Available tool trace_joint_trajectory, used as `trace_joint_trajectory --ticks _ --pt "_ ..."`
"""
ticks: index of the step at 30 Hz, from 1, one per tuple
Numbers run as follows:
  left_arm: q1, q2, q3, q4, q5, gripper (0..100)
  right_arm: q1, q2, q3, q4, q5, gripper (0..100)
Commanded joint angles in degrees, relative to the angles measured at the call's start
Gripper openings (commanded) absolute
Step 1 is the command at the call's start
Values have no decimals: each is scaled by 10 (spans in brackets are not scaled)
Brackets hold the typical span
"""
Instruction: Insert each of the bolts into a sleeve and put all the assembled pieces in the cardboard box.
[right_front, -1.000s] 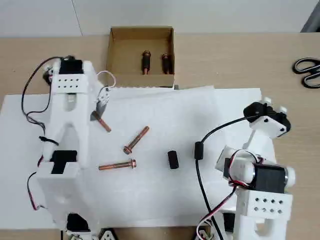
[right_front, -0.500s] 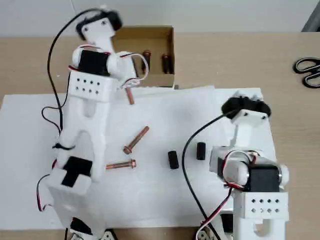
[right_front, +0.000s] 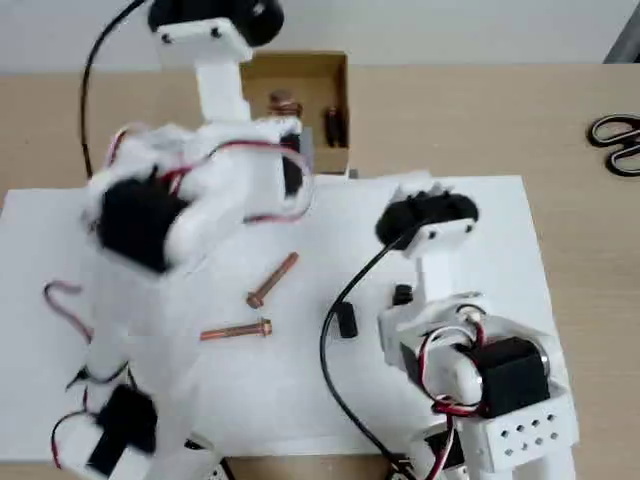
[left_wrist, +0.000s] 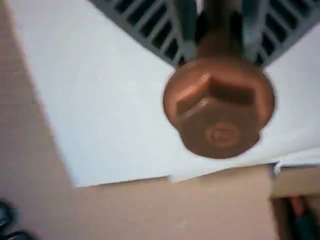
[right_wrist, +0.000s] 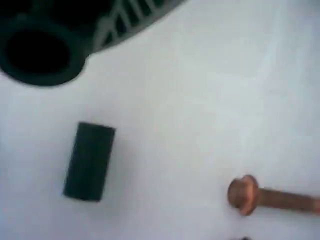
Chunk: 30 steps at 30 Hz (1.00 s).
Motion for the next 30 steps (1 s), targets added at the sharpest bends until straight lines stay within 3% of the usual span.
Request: trace_joint_trajectory --ticks 1,13,21,30 --pt "13 -69 25 2 -2 6 -22 -12 -28 5 6 3" --pt "13 -344 356 -24 31 6 -106 -175 -9 -3 6 3" --pt "9 -624 660 -156 31 6 -111 -182 57 -25 6 3" --pt "9 -816 909 -317 65 6 -217 -213 104 -67 6 3"
